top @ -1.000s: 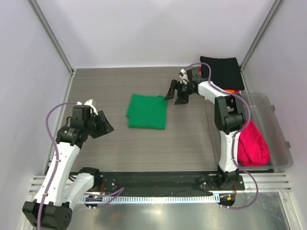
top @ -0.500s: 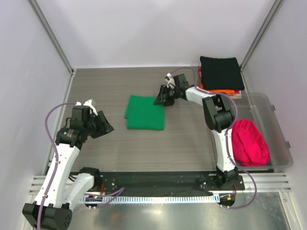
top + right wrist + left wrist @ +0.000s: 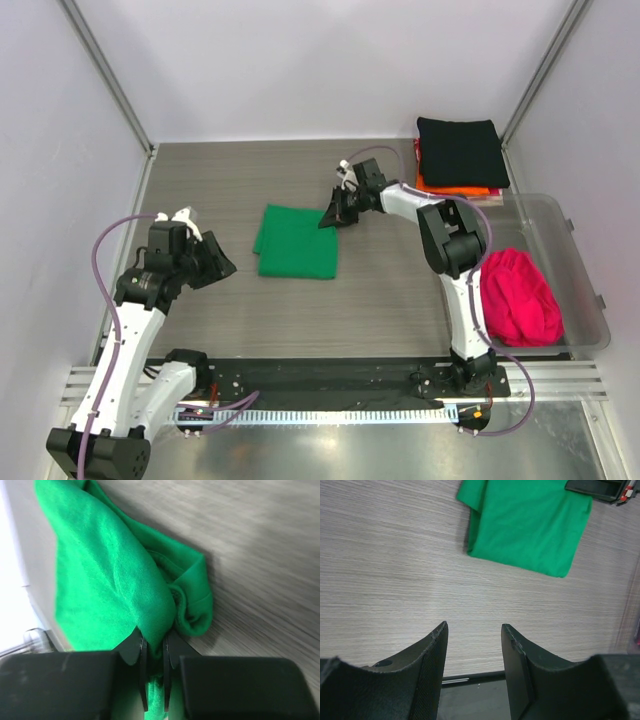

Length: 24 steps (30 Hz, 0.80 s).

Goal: Fold and stack the t-shirts
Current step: Neatly place the folded tshirt to the corner

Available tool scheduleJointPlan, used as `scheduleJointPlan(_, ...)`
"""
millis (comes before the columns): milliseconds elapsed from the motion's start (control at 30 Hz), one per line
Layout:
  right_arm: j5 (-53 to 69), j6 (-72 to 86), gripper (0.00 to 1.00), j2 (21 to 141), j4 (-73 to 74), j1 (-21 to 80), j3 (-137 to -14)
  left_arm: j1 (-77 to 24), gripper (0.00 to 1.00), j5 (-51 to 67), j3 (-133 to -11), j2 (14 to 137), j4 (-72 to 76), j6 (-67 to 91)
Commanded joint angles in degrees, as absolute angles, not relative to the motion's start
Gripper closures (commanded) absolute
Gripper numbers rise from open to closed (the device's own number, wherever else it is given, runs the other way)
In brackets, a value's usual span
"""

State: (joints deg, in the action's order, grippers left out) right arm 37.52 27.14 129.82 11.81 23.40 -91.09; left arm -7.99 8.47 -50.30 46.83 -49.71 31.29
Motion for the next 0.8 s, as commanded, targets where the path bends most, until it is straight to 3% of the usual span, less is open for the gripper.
scheduleJointPlan(0,26.4,16.4,0.99,123.3,26.3,22.7,-96.9,-8.2,0.52,8.0,-50.1,46.0,-47.7,31.4)
scheduleJointPlan(467,3.8,-1.0,0.99,108.2,35.6,18.9,-95.0,-8.2,0.52,7.4,-50.1,46.0,-47.7,31.6)
scheduleJointPlan(767,0.8,-7.9,0.99,102.1,39.2,14.9,-99.1,-8.2,0.53,6.8,-50.1,47.0,-47.8,31.7)
